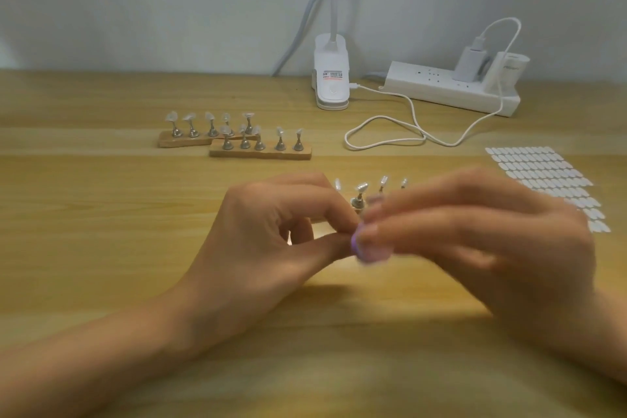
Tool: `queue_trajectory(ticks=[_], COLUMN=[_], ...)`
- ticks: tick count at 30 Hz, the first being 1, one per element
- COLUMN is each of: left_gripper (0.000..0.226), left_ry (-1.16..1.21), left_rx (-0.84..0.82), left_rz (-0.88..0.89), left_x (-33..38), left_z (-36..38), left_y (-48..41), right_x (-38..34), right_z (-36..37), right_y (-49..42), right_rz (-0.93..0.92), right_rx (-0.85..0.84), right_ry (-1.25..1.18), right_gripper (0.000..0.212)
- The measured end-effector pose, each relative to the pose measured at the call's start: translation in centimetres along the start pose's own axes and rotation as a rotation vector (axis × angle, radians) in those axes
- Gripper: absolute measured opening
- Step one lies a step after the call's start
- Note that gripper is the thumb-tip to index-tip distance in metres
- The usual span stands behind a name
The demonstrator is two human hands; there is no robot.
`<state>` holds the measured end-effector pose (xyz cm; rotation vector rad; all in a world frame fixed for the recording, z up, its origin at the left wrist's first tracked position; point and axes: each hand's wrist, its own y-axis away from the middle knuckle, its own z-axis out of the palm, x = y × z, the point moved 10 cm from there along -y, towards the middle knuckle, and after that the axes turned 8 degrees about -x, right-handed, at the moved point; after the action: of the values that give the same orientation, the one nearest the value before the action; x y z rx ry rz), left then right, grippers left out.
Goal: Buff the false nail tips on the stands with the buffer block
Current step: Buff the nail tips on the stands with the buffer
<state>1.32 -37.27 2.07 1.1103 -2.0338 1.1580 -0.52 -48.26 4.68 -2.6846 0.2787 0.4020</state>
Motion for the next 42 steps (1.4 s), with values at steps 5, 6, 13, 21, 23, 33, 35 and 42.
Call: queue_trajectory(ticks=[5,6,13,21,23,33,35,42], left_gripper=[0.008,0.011,0.010,0.010,0.012,0.015,0.017,0.022], left_ry=[0.008,0.000,-0.014,-0.030,-0.034,-0.025,-0.049,0.048], left_rx=[-0.007,-0.002,-0.010,-0.036,-0.043,0.003,0.010,-0.111], left_rz=[0.011,0.007,-0.001,-0.002,0.000,-0.007,-0.010,-0.089], left_x=[0.1,0.1,-0.2,-0.3,-0.3,-0.4,-0.4,-1.6], left_z=[0.1,0.0,0.2,0.5,0.5,-0.1,-0.1,1.3], left_y=[-0.1,-0.1,0.0,0.0,0.0,0.3,0.3,0.1], right_x=[1.3,0.8,4.6,1.7,1.8,5.7,5.1,4.1], right_z=[1.4,1.2,0.6,1.1,-0.2,-3.0,-2.5,-1.8], right_y=[-1.1,-1.5,1.1,-1.4,-0.4,1.8,1.5,1.0], right_rz=[-0.094,-0.150,0.097,0.063,-0.004,0.113,0.072,0.046], right_rx=[-0.107,-0.030,0.044,-0.138,-0.023,0.423,0.414,0.353], right_ry=[0.111,0.240,0.052,-0.231,0.004,-0.099,-0.125,-0.096], right_gripper=[0.025,0.025,0.020,0.041,0.022,0.026,0.024,0.021])
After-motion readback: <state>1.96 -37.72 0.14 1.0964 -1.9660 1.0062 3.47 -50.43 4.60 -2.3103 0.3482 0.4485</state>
